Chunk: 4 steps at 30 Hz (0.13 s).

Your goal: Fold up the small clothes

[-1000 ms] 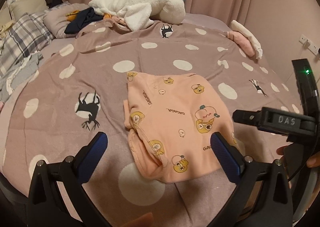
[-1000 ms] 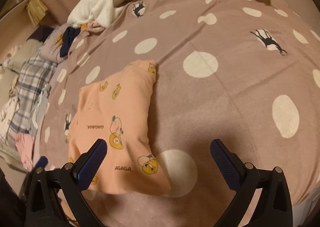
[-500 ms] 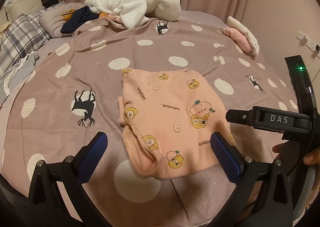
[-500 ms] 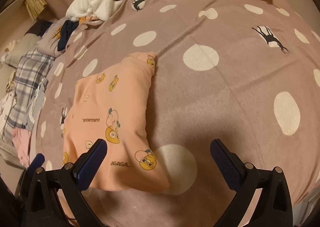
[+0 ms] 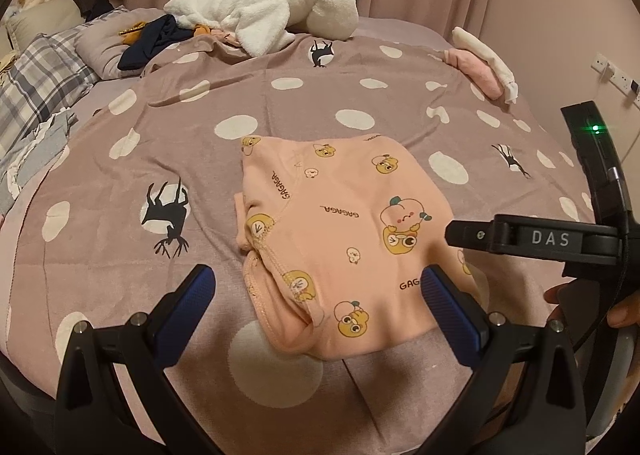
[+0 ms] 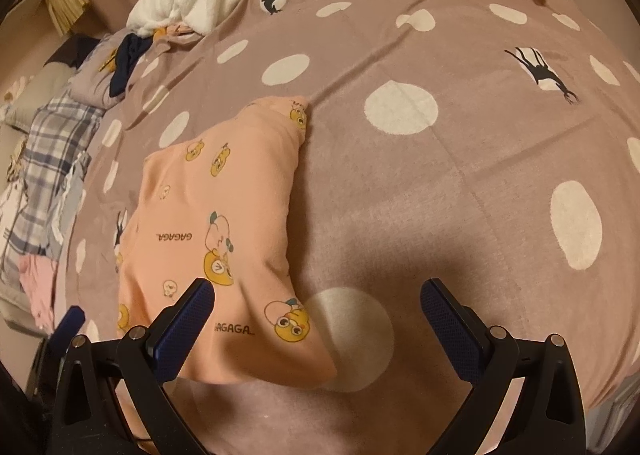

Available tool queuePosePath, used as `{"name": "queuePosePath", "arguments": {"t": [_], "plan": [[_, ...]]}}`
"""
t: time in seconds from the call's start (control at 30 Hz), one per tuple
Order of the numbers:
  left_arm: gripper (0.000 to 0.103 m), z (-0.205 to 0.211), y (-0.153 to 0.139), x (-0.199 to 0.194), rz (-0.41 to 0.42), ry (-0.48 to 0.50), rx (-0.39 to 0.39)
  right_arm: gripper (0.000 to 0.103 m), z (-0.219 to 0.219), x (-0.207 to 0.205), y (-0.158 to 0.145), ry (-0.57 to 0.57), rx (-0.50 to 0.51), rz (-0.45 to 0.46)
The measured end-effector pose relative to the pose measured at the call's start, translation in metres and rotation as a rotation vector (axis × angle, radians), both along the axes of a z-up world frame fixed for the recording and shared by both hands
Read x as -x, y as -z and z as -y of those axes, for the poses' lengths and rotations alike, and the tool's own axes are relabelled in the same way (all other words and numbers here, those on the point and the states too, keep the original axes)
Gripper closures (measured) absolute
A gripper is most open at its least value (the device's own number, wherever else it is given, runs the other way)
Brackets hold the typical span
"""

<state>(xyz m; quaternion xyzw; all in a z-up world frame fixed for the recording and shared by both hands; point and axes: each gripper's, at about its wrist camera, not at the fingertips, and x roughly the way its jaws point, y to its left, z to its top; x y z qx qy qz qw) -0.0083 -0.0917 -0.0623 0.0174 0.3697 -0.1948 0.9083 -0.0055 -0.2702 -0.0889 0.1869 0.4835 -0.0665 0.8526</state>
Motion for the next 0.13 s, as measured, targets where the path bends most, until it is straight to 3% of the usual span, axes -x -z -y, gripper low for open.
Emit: {"name": "queuePosePath", "arguments": {"t": [0.13], "plan": [[0.0,0.0003,-0.0002,0.0003,0.007,-0.001,-0.004,0.001,-0.0009,-0.003,0.001,-0.004,0.003,-0.005]]}}
